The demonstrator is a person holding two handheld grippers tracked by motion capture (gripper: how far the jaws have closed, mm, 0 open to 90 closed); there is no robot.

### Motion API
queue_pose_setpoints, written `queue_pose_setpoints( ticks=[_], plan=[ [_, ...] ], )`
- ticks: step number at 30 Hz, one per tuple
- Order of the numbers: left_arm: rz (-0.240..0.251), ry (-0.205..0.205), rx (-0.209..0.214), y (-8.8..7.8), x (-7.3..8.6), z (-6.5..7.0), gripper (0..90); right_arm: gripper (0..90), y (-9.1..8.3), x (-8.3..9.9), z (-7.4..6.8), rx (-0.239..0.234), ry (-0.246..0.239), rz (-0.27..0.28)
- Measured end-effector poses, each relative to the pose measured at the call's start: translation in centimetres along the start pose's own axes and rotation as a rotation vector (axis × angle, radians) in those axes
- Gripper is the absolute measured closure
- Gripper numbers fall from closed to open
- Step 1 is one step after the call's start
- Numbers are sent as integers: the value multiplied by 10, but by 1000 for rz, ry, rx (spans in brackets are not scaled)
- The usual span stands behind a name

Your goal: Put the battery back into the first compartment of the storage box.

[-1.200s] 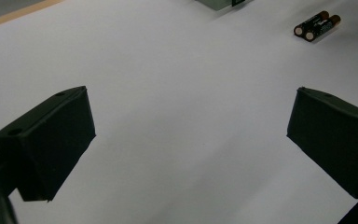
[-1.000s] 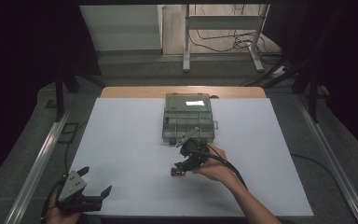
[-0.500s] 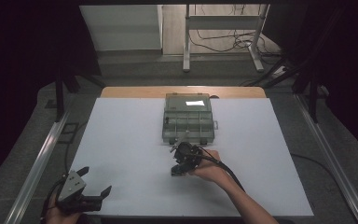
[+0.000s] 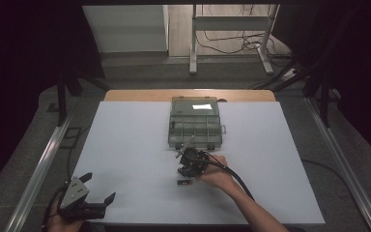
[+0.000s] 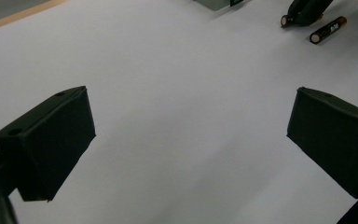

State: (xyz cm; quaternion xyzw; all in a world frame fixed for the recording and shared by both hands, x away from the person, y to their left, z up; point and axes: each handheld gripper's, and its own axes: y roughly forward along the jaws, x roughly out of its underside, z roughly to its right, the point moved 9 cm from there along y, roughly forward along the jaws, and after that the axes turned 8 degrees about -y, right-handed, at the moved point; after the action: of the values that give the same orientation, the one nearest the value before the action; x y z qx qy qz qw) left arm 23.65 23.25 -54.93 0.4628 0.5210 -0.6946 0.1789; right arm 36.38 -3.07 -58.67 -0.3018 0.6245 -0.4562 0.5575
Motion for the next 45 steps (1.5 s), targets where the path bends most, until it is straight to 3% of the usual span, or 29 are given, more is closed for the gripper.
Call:
queue_pose_setpoints(
  ticks=[11, 17, 32, 45],
  plan=[
    [-3, 7, -2, 0, 0, 0, 15, 762, -21, -9, 3, 26, 30, 92],
    [-4, 3, -3, 0, 0, 0, 15, 762, -31, -12, 11, 42, 48, 129],
    [-3, 2, -6, 1, 0, 0, 15, 762, -47, -31, 42, 49, 132, 224],
    [-3, 3, -4, 1, 0, 0, 15, 762, -53, -49, 80, 100, 185, 250]
  ],
)
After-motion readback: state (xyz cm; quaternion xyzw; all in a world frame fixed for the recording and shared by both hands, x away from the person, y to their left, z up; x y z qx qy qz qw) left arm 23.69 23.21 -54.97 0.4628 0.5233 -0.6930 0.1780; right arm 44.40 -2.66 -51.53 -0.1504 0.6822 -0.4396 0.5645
